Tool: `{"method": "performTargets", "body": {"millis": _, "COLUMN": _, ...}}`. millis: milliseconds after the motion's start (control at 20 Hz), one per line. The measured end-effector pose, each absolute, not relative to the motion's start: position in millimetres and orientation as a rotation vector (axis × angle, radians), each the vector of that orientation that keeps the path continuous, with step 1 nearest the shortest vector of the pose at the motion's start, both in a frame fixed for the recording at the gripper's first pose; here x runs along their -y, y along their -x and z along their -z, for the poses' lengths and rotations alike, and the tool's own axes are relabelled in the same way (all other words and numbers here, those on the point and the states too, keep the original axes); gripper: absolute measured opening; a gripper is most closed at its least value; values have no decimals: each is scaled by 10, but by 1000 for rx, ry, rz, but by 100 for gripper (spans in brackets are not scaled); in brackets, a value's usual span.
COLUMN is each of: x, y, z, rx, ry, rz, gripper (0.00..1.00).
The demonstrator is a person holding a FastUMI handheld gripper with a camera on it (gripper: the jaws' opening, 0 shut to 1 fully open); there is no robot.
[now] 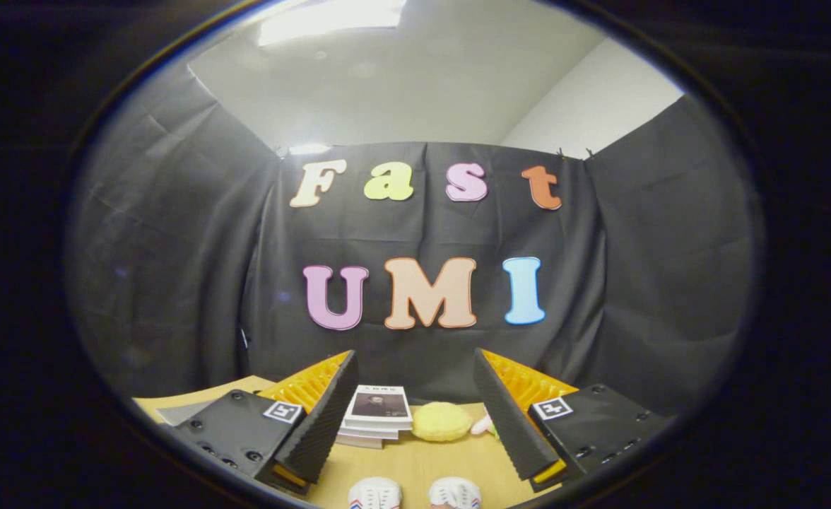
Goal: Open the storage box then place both shoes into the box .Put the left shoe in first, then the right shoe, with the right side of both shoes facing outward in a uniform manner.
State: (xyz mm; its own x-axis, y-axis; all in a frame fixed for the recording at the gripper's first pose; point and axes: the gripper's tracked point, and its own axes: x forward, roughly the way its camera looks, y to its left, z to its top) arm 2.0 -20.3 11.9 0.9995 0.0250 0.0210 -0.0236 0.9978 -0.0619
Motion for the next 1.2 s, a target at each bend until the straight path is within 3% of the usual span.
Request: {"method": "performTargets", "body": {"millis": 1200, "x": -71, "y": 129, "z": -24, "rx": -28, "ry": -15, "rz": -52, "gripper": 100}}
